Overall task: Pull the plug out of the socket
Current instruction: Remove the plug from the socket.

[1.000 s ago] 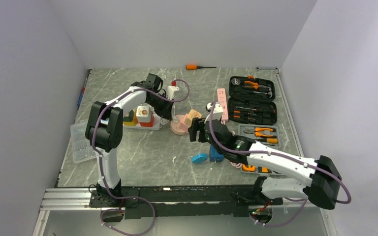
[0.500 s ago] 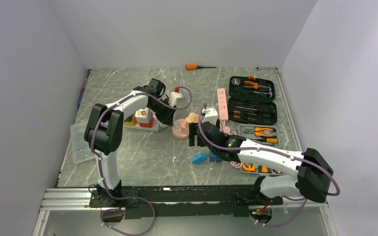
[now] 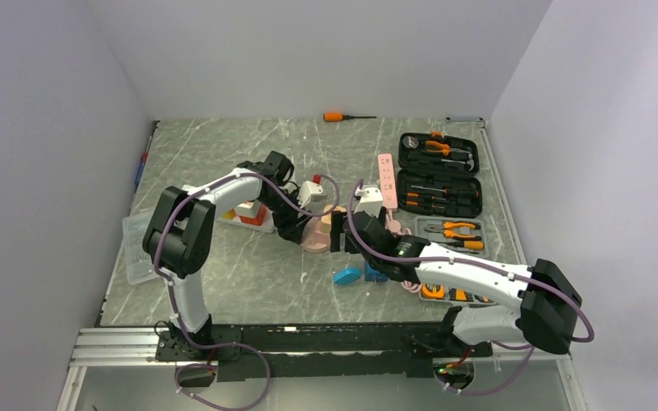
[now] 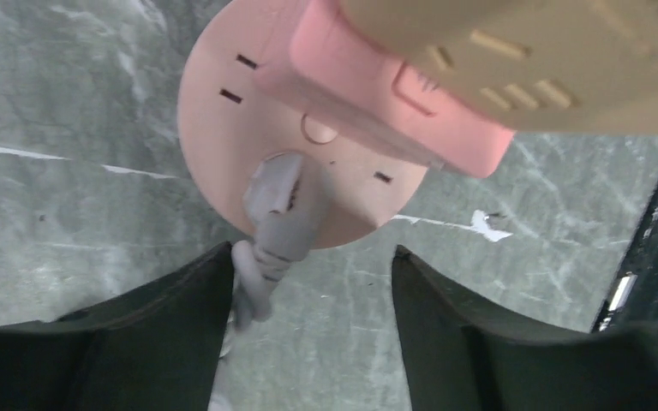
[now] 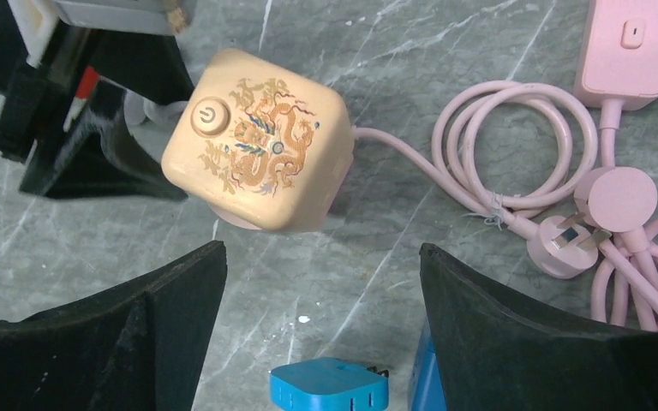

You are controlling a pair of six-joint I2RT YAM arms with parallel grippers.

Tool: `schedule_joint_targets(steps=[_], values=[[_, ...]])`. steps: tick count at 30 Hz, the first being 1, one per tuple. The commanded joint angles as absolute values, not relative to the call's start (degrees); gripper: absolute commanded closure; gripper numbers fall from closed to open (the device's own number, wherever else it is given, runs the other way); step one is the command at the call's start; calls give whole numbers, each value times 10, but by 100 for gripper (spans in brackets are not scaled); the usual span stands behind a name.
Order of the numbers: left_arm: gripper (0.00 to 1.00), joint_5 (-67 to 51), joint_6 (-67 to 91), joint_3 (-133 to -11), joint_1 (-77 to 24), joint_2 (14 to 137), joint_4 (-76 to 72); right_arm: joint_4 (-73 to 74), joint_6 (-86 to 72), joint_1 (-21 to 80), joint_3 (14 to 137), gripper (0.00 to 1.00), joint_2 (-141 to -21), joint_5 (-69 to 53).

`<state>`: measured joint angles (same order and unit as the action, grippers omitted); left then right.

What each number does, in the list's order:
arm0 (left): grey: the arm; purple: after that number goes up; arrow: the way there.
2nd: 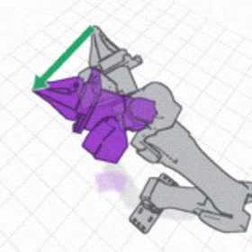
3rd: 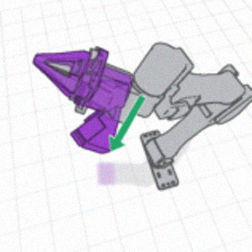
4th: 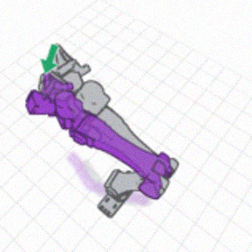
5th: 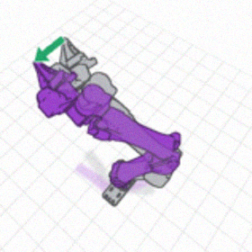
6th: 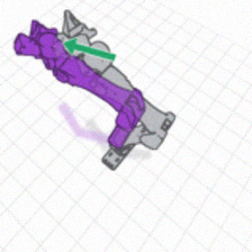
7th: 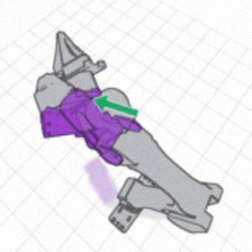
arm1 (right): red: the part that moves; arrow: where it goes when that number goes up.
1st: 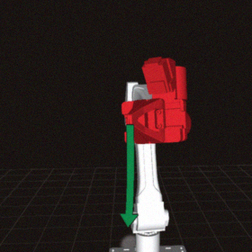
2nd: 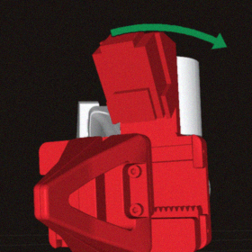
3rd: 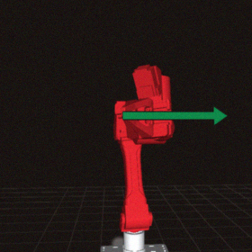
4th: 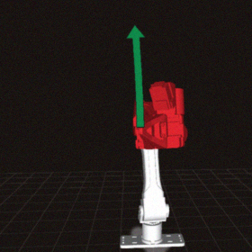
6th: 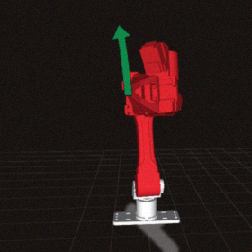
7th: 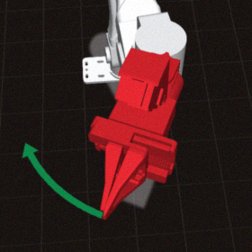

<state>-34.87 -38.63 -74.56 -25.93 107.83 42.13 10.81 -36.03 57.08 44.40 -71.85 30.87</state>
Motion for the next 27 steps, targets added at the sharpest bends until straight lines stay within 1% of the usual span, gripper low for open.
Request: schedule_joint_targets(steps=[1,2,3,9,15,17,22,24,26,27], values=[[7,-338,-413,-771,-264,1080,457,113,-370,568,444,15,-694,333],[1,-338,-420,-777,-264,1083,464,114,-370,568,443,15,-692,334],[1,-335,-425,-784,-265,1090,467,115,-371,568,443,15,-689,335],[1,-295,-491,-800,-265,1116,493,117,-379,567,425,15,-663,343],[2,-240,-556,-776,-265,1102,462,112,-388,567,410,16,-648,344],[7,-242,-548,-788,-265,1106,457,111,-389,567,409,16,-648,344],[22,-249,-533,-786,-274,1104,427,111,-395,567,405,18,-647,345],[33,-242,-530,-776,-280,1105,416,116,-398,567,403,18,-643,348],[47,-236,-524,-764,-284,1107,406,117,-400,567,400,19,-637,353],[52,-235,-520,-759,-285,1107,401,118,-401,567,398,19,-633,355]])
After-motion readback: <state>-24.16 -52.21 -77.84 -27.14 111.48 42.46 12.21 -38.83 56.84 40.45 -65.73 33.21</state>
